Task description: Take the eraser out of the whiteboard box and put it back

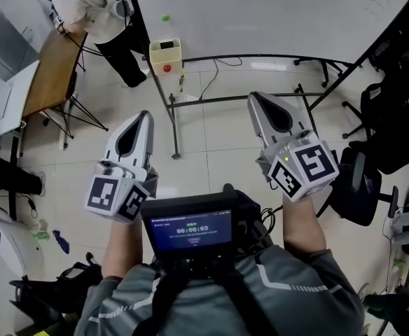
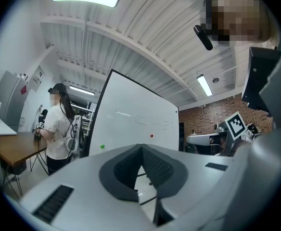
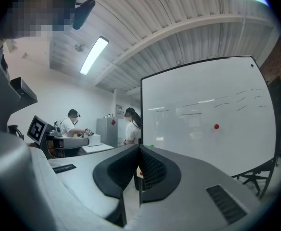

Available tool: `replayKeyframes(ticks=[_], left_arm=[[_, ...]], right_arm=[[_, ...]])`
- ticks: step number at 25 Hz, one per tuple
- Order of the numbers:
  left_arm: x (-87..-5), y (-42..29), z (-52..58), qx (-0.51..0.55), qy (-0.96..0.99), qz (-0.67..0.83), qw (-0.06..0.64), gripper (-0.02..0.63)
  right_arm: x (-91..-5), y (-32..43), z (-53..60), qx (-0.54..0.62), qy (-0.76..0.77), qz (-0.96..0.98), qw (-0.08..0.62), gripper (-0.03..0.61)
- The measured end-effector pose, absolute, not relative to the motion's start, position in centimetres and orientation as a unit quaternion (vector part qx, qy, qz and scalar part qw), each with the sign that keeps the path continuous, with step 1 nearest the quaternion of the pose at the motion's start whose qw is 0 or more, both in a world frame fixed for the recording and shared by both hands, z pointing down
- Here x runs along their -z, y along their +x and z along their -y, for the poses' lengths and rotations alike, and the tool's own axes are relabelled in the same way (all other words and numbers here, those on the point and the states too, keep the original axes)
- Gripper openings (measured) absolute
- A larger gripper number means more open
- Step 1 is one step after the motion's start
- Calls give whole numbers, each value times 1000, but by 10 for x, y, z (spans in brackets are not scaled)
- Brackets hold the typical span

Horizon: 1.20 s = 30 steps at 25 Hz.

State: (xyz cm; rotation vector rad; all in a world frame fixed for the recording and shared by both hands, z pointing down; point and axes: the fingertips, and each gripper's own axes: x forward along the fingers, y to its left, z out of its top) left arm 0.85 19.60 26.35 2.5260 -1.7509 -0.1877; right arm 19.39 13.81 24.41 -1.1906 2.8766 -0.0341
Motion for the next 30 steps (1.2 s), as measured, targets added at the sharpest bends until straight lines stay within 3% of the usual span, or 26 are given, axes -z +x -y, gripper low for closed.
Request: replayKeyframes(ticks=[30], left_arm=[[-266, -92, 74, 21, 785, 619, 24, 32]], right_arm=[[-267, 89, 133, 14, -332, -943, 10, 25]])
